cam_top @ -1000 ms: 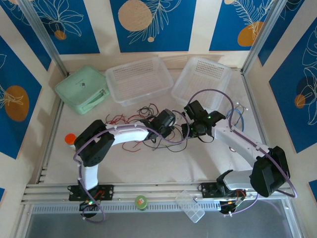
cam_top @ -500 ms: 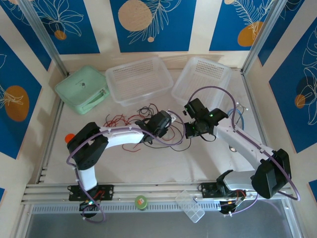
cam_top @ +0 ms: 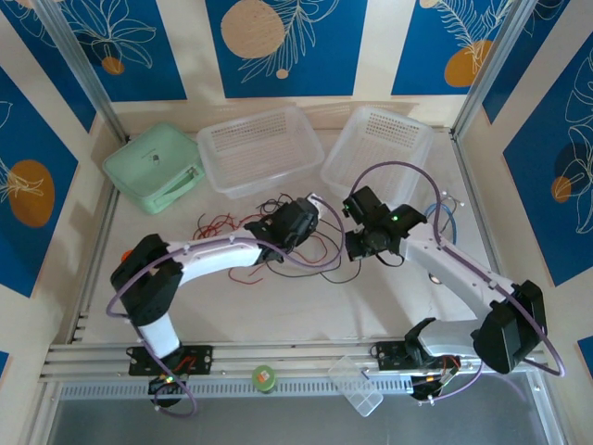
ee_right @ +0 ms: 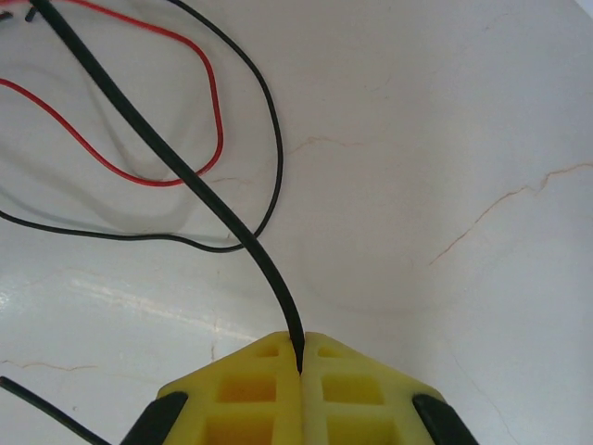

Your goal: Untangle the cables

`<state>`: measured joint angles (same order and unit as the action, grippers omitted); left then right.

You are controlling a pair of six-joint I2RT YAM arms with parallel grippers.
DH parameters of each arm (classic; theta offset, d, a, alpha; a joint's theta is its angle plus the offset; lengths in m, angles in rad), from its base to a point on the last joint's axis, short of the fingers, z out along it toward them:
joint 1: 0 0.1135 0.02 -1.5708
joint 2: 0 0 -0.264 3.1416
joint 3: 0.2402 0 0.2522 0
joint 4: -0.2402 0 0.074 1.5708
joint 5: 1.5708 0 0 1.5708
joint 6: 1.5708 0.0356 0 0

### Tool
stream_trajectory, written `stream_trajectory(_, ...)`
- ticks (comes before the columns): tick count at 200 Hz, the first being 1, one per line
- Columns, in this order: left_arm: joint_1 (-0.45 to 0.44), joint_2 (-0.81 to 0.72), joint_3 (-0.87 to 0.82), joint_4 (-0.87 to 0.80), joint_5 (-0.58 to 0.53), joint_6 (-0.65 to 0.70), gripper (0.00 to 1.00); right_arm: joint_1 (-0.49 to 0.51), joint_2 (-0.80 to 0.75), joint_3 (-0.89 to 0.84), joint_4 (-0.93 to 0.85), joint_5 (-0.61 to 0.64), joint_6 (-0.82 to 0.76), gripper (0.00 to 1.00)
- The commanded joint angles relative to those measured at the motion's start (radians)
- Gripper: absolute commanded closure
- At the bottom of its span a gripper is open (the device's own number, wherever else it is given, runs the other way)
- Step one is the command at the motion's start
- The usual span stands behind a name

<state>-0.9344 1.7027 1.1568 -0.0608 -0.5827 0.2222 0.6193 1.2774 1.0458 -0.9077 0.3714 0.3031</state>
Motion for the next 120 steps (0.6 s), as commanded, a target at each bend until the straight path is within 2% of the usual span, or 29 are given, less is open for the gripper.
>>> stream_trajectory(1,-0.001,-0.075,0.049,-0.021,-0.129,0.091,1.0,0.044,0.066,0.019,-0.036,0.07,0.001,1.0)
stream_trajectory(40,0.0,-0.087,0.057,0.019,-0.215,0.184,1.0,0.136,0.154,0.03,-0.009,0.163,-0.021,1.0)
stream_trajectory(83,0.005,-0.088,0.038,0.042,-0.244,0.197,1.0,0.162,0.186,0.007,0.046,0.181,-0.013,1.0)
stream_trajectory(105,0.008,-0.081,0.034,0.031,-0.233,0.179,1.0,0.155,0.189,-0.007,0.073,0.141,0.066,0.73)
stream_trajectory(120,0.007,-0.073,0.03,0.015,-0.222,0.156,1.0,0.144,0.183,-0.024,0.09,0.093,0.161,0.62)
